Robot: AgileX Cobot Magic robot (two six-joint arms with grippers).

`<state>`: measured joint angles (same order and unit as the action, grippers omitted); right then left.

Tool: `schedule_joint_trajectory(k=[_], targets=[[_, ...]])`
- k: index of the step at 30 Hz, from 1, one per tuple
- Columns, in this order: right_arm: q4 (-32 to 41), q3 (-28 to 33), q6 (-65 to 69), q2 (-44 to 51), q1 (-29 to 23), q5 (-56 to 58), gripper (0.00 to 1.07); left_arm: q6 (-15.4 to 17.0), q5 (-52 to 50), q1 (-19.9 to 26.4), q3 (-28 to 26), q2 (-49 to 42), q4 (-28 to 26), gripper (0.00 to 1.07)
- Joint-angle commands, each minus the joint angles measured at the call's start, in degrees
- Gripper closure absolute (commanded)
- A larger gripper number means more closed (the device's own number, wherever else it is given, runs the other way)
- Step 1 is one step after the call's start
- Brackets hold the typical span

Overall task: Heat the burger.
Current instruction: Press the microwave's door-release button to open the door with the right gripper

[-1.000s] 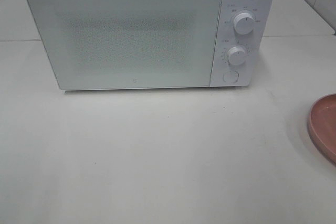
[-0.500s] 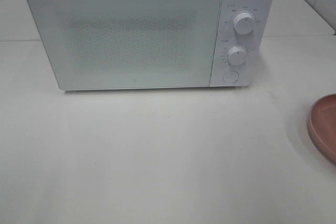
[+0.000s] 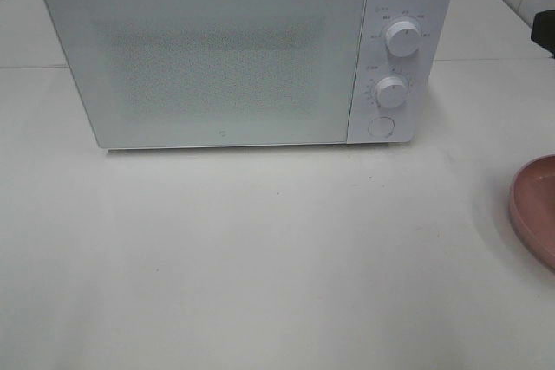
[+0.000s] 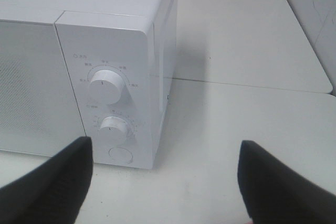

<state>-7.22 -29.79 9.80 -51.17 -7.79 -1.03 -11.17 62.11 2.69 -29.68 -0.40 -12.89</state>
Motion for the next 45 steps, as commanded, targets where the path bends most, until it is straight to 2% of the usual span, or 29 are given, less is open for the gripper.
schedule_joint_trajectory(k=[1, 10, 12, 16, 18, 21, 23, 26, 28, 29, 31, 34, 35, 37, 39, 45], targets=[[-0.63, -0.29, -1.20, -1.89, 0.29, -3.38, 0.34, 0.29, -0.86, 0.17, 0.00, -0.69, -0.06, 0.06], [-0.06, 0.86, -3.15, -8.94, 0.23, -14.09, 0.34, 0.29, -0.86, 0.17, 0.00, -0.69, -0.06, 0.06], [4.07, 3.84, -5.90, -10.89, 0.06, -21.03, 0.34, 0.29, -0.86, 0.17, 0.00, -0.69, -0.06, 0.06], [6.65, 5.44, -7.91, -11.75, 0.06, -23.61, 0.34, 0.29, -0.86, 0.17, 0.00, -0.69, -0.06, 0.06], [13.52, 7.96, -12.61, -12.38, -0.06, -28.07, 0.34, 0.29, -0.86, 0.17, 0.00, -0.69, -0.06, 0.06], [15.13, 8.42, -13.69, -12.38, -0.69, -29.22, 0.34, 0.29, -0.86, 0.17, 0.00, -0.69, -0.06, 0.06], [23.49, 10.77, -21.89, -12.38, -5.27, -34.55, 0.34, 0.29, -0.86, 0.17, 0.00, -0.69, -0.06, 0.06], [25.67, 11.52, -23.72, -12.38, -6.47, -35.58, 0.34, 0.29, -0.86, 0.17, 0.00, -0.69, -0.06, 0.06], [31.46, 13.18, -30.08, -12.38, -10.83, -39.99, 0.34, 0.29, -0.86, 0.17, 0.00, -0.69, -0.06, 0.06], [31.46, 13.18, -30.08, -12.38, -10.83, -39.99, 0.34, 0.29, -0.86, 0.17, 0.00, -0.69, -0.06, 0.06], [39.65, 13.58, -37.01, -12.38, -16.62, -44.52, 0.34, 0.29, -0.86, 0.17, 0.00, -0.69, -0.06, 0.06], [41.08, 13.58, -38.22, -12.55, -17.65, -45.78, 0.34, 0.29, -0.86, 0.17, 0.00, -0.69, -0.06, 0.06], [44.12, 13.58, -39.59, -13.35, -19.94, -48.53, 0.34, 0.29, -0.86, 0.17, 0.00, -0.69, -0.06, 0.06], [45.26, 13.69, -39.88, -14.04, -21.14, -49.73, 0.34, 0.23, -0.86, 0.17, 0.00, -0.69, -0.06, 0.06], [48.07, 13.69, -39.99, -18.68, -24.92, -53.00, 0.34, 0.23, -0.86, 0.17, 0.00, -0.69, -0.06, 0.06], [47.73, 13.69, -34.38, -26.30, -28.82, -58.10, 0.34, 0.23, -0.86, 0.17, 0.00, -0.69, -0.06, 0.06]])
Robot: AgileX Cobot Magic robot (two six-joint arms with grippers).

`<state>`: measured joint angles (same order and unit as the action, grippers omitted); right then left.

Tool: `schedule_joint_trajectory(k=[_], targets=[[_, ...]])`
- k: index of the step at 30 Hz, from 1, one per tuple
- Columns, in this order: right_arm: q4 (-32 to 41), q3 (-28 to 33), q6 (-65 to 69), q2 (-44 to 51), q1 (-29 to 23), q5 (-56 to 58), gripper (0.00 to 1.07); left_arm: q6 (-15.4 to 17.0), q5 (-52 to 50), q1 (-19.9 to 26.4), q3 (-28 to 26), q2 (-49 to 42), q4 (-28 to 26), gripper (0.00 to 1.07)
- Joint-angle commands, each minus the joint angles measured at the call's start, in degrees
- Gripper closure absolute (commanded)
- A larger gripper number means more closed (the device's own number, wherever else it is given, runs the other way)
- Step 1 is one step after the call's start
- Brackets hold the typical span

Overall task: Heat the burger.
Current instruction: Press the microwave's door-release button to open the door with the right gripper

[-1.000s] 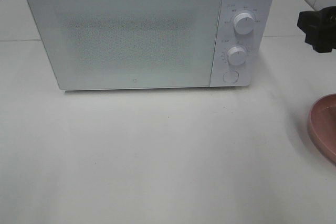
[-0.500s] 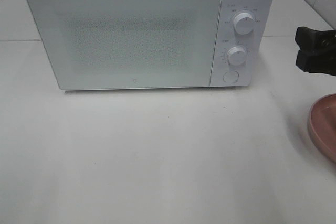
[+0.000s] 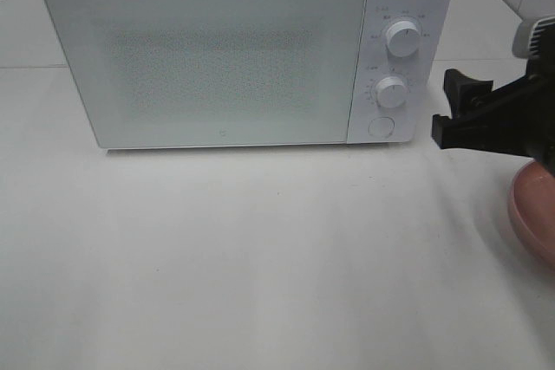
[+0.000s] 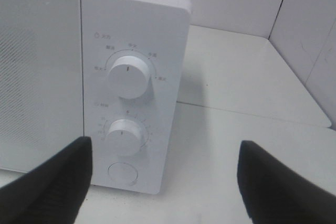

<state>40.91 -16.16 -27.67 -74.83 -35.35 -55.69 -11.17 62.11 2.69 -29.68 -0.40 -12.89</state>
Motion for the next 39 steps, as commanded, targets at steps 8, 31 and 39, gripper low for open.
schedule_joint_trajectory(k=[8, 31, 39], targets=[[-4.41, 0.06, 14.95, -13.01, -1.66, -8.54, 0.34, 0.23, -0.86, 0.17, 0.00, -0.69, -0.06, 0.06], [-11.06, 0.06, 60.68, -23.61, -1.66, -14.50, 0.55, 0.23, -0.86, 0.17, 0.00, -0.69, -0.06, 0.06], [-10.89, 0.06, 93.97, -23.61, -1.66, -14.21, 0.83, 0.23, -0.86, 0.17, 0.00, -0.69, -0.06, 0.06]])
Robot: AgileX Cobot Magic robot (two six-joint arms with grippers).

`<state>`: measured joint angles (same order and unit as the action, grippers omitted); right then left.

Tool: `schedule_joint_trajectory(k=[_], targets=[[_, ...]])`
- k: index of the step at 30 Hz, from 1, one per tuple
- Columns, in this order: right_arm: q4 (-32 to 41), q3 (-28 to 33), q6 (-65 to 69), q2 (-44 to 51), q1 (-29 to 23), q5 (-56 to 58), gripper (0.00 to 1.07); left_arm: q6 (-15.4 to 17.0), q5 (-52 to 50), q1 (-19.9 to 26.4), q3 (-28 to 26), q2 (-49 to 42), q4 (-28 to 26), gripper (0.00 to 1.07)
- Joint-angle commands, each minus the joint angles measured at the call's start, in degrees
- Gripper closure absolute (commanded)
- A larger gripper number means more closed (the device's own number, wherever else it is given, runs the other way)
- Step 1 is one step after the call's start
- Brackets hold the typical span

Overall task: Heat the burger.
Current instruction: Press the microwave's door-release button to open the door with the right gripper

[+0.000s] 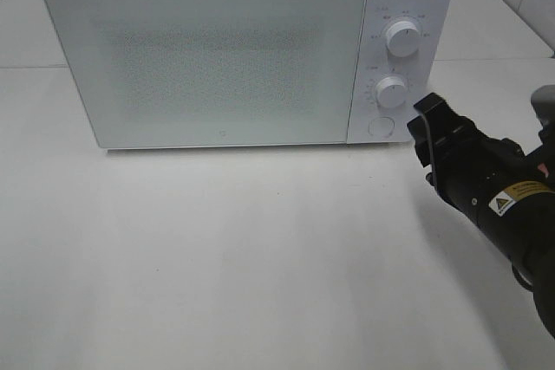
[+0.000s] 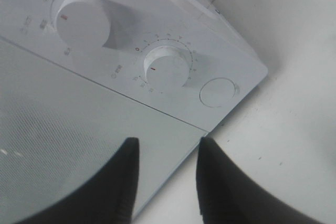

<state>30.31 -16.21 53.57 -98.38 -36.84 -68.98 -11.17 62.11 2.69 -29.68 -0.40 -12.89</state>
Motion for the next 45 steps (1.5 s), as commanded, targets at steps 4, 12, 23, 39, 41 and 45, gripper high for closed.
schedule_joint_trajectory(k=[4, 12, 23, 39, 41, 45], targets=[[-0.29, 0.11, 24.18, -0.11, -0.17, 0.40, 0.99, 0.23, -0.86, 0.17, 0.00, -0.69, -0.06, 0.06], [-0.34, 0.11, 33.75, -0.11, -0.11, 7.51, 1.07, 0.23, -0.86, 0.17, 0.00, -0.69, -0.06, 0.06], [-3.21, -1.55, 38.04, -6.02, 0.74, 6.70, 1.07, 0.29, -0.86, 0.17, 0.00, -0.69, -0.06, 0.06], [-14.67, -9.51, 40.62, -12.89, 11.34, 6.88, 1.07, 0.23, -0.86, 0.17, 0.00, -0.69, 0.00, 0.06], [-15.81, -10.94, 40.68, -13.81, 12.38, 6.99, 1.07, 0.23, -0.86, 0.17, 0.00, -0.69, 0.00, 0.06], [-16.84, -14.38, 40.62, -16.16, 14.38, 7.51, 1.07, 0.23, -0.86, 0.17, 0.00, -0.69, 0.00, 0.06]])
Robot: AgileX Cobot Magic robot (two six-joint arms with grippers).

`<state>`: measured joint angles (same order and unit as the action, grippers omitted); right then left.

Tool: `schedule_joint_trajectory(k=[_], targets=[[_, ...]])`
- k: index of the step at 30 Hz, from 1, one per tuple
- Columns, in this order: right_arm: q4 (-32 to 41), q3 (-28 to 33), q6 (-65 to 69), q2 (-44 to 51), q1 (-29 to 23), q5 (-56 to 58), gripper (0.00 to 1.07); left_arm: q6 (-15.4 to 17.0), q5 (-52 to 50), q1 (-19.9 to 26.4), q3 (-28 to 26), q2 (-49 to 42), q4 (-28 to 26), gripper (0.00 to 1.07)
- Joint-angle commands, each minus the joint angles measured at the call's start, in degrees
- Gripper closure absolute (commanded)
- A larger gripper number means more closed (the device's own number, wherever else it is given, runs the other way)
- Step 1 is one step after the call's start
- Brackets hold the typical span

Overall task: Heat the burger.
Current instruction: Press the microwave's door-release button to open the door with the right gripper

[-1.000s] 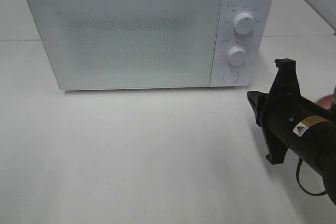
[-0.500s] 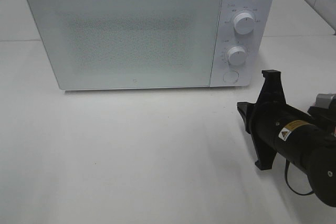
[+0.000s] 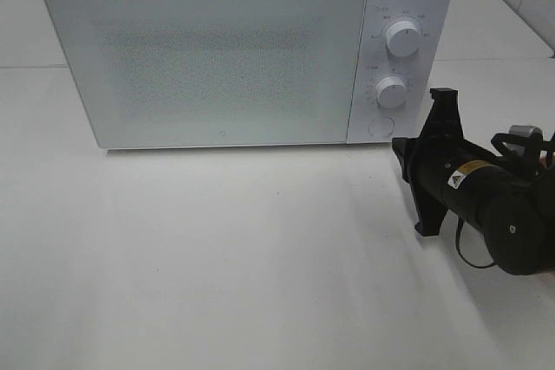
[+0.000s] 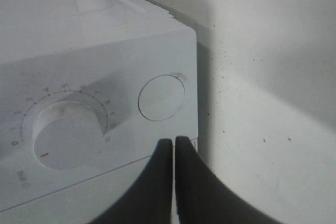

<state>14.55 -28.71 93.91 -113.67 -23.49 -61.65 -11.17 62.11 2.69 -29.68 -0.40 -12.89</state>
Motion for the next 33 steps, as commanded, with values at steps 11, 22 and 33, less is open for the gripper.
schedule_joint_trajectory(k=[11, 22, 33], targets=[[-2.58, -7.33, -0.34, -4.53, 2.01, 1.20, 1.07, 0.23, -0.86, 0.17, 0.00, -0.69, 0.00, 0.06], [-1.89, -11.92, -1.55, -7.68, 2.01, 3.38, 1.07, 0.23, -0.86, 0.17, 0.00, -0.69, 0.06, 0.06], [2.12, -14.73, -4.98, -9.85, 2.01, -0.06, 1.07, 0.23, -0.86, 0.17, 0.00, -0.69, 0.06, 0.06]])
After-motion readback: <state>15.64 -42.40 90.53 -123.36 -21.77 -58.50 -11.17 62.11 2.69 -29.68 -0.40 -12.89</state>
